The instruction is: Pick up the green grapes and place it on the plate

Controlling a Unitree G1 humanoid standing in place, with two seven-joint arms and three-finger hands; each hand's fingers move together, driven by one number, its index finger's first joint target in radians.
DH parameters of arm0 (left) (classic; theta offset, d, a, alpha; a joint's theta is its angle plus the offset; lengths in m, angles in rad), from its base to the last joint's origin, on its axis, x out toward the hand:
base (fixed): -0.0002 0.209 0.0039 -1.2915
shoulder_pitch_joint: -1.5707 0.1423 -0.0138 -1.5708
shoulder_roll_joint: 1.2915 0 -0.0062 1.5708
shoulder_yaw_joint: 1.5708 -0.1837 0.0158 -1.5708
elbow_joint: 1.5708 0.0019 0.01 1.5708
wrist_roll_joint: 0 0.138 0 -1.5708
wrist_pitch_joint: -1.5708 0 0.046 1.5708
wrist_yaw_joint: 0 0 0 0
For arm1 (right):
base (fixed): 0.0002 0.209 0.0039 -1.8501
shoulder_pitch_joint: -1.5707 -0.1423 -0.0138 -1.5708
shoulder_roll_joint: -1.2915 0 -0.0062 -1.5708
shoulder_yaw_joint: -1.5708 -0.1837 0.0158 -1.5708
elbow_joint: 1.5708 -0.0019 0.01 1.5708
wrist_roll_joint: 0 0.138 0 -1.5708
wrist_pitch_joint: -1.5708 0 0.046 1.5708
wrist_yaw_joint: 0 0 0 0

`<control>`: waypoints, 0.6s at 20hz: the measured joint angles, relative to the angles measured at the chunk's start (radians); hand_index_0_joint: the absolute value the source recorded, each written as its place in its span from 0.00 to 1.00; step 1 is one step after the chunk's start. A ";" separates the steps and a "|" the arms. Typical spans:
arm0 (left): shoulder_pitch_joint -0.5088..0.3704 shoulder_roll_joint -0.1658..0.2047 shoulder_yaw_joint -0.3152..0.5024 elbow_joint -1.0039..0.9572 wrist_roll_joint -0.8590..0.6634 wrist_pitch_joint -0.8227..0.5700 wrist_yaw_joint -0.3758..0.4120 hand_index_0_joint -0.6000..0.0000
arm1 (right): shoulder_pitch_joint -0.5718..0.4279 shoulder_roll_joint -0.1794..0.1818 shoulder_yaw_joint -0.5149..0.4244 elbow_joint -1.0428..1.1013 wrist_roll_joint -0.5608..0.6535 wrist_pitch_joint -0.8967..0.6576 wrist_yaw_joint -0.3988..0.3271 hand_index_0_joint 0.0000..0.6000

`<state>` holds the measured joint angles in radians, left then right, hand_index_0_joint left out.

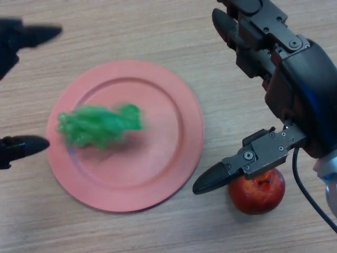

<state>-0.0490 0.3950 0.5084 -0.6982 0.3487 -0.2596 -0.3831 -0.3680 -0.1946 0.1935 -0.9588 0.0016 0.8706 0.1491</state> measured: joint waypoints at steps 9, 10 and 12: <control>0.013 -0.089 -0.095 -0.085 -0.392 0.520 0.075 1.00 | 0.000 0.000 -0.011 0.008 0.001 0.000 0.022 0.00; 0.026 -0.092 -0.108 -0.080 -0.454 0.522 0.080 1.00 | -0.002 0.000 -0.031 0.010 0.001 0.000 0.028 0.00; 0.037 -0.102 -0.097 -0.081 -0.616 0.617 0.080 1.00 | -0.020 0.000 -0.067 0.012 0.001 0.000 0.028 0.00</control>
<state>-0.0117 0.2928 0.4118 -0.7787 -0.2675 0.3572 -0.3027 -0.3880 -0.1942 0.1266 -0.9470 0.0028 0.8701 0.1774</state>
